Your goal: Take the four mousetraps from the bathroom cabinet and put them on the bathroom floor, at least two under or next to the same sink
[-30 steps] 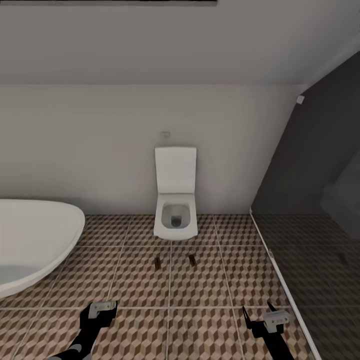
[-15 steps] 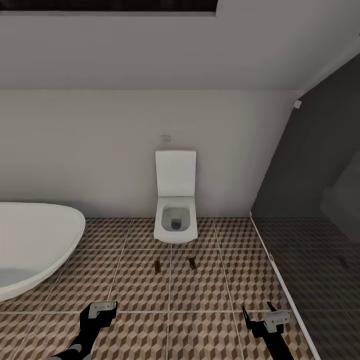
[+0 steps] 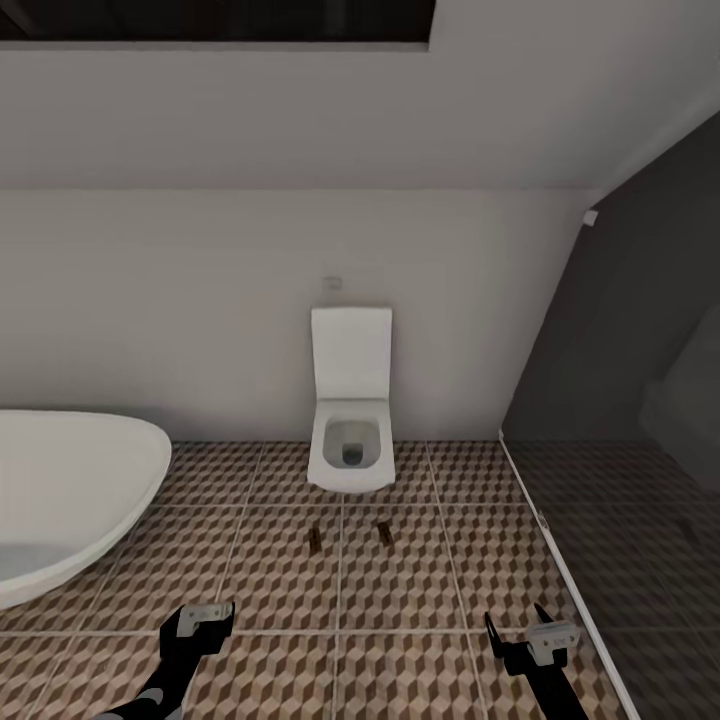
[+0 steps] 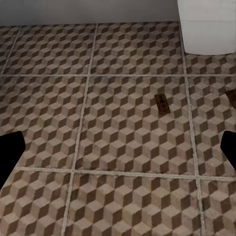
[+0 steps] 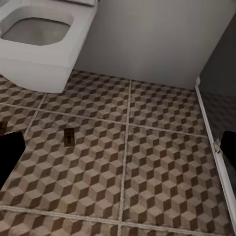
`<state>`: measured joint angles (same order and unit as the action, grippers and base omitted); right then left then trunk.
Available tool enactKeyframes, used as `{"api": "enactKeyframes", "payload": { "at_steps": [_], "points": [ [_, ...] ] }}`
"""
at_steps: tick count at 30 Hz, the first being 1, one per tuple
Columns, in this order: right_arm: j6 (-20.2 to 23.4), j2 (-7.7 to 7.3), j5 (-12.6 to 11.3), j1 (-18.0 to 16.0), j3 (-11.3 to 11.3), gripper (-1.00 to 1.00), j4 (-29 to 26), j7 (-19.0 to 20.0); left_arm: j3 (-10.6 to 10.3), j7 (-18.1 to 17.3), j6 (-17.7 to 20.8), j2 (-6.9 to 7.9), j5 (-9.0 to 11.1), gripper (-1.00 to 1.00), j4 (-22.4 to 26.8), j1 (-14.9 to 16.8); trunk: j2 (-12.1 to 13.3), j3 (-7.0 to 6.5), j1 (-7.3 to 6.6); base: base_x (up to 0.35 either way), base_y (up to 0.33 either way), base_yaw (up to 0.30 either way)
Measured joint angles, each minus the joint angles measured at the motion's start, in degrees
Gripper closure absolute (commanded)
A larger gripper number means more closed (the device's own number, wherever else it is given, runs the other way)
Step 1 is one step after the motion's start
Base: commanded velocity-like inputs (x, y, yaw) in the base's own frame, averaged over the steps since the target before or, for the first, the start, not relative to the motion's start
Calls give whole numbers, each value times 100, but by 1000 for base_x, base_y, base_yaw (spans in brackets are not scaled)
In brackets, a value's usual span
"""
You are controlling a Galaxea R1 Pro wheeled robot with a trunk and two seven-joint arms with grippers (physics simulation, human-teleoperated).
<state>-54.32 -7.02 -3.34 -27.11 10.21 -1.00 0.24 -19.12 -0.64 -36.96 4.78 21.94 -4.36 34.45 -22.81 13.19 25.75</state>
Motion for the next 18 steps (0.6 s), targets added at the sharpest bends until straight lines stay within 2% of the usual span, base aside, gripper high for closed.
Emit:
{"api": "enactKeyframes", "payload": {
  "at_steps": [18],
  "points": [
    [2, 0, 0, 0, 1, -100, 0, 0, 0, 0, 0, 0, 2, -100, 1, 0, 0, -148, 0, 0, 0, 60]
  ]
}}
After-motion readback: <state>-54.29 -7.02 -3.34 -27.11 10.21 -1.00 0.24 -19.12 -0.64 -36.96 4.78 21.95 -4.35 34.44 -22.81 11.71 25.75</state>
